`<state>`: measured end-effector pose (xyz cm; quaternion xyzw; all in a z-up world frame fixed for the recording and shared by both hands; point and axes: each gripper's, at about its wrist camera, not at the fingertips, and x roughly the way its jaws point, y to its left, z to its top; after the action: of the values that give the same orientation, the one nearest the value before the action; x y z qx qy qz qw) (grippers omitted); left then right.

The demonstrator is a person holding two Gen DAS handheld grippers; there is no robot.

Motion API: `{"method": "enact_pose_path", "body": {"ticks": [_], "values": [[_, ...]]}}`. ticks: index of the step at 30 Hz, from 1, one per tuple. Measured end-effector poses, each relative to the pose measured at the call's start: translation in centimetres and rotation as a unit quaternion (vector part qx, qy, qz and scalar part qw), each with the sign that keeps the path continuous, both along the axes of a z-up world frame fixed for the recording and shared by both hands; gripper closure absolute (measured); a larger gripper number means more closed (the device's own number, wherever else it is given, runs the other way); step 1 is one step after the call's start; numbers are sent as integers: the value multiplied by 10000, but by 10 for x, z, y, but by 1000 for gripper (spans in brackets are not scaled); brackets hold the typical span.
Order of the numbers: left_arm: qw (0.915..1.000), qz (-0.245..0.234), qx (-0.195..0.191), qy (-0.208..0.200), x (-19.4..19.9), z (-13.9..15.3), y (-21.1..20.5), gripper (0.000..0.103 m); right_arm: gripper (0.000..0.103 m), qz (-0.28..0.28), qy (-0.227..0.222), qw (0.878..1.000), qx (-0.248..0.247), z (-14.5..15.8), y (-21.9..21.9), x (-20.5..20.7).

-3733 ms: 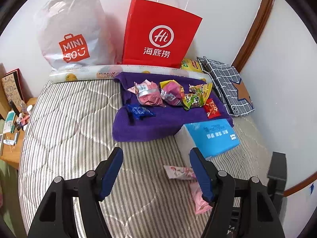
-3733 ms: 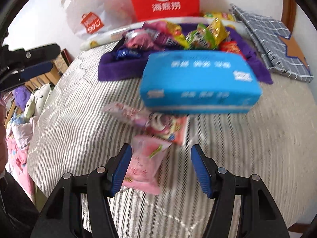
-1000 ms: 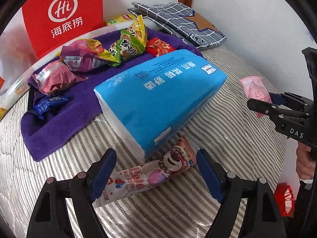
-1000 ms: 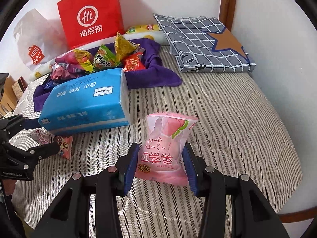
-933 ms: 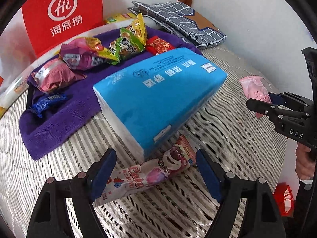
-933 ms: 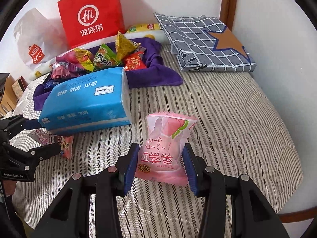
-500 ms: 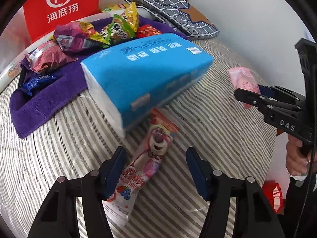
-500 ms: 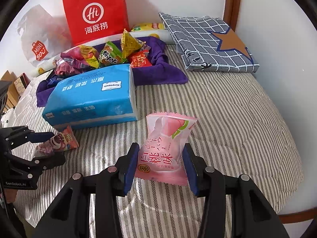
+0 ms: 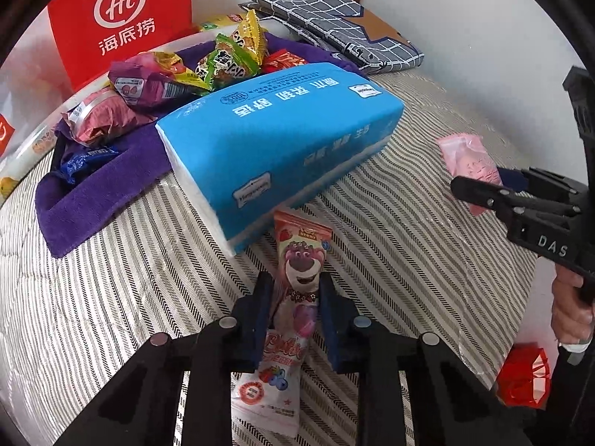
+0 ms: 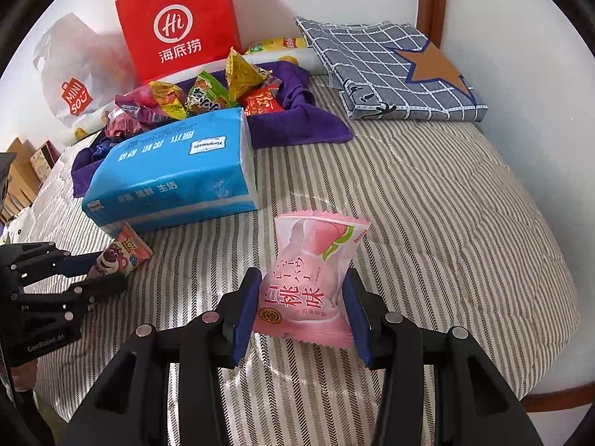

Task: Organize snacks
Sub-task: 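Carry the peach packet with the right tool while the left tool carries the bear stick to the towel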

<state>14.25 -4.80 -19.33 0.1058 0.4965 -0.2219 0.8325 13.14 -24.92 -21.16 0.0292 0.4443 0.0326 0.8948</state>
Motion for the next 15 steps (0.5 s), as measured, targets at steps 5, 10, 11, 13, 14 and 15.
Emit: {"method": "enact_pose_path", "body": {"ticks": [5, 10, 11, 13, 14, 15], "values": [[9997, -17, -214, 152, -2, -1, 5, 81, 58, 47, 11, 10000, 39, -1, 4, -3], [9993, -57, -343, 105, -7, 4, 7, 81, 58, 109, -8, 9999, 52, 2, 8, -6], [9992, -57, -391, 105, -7, 6, 7, 81, 58, 122, -17, 9999, 50, 2, 9, -6], [9989, -52, -461, 80, -11, 12, 9, 82, 58, 157, -44, 9999, 54, 5, 10, -8], [9988, -49, -489, 60, -12, 15, 9, 81, 58, 171, -61, 9998, 53, 7, 11, -9], [9987, -46, -508, 47, -12, 17, 9, 82, 58, 185, -78, 9998, 52, 9, 11, -9]]}}
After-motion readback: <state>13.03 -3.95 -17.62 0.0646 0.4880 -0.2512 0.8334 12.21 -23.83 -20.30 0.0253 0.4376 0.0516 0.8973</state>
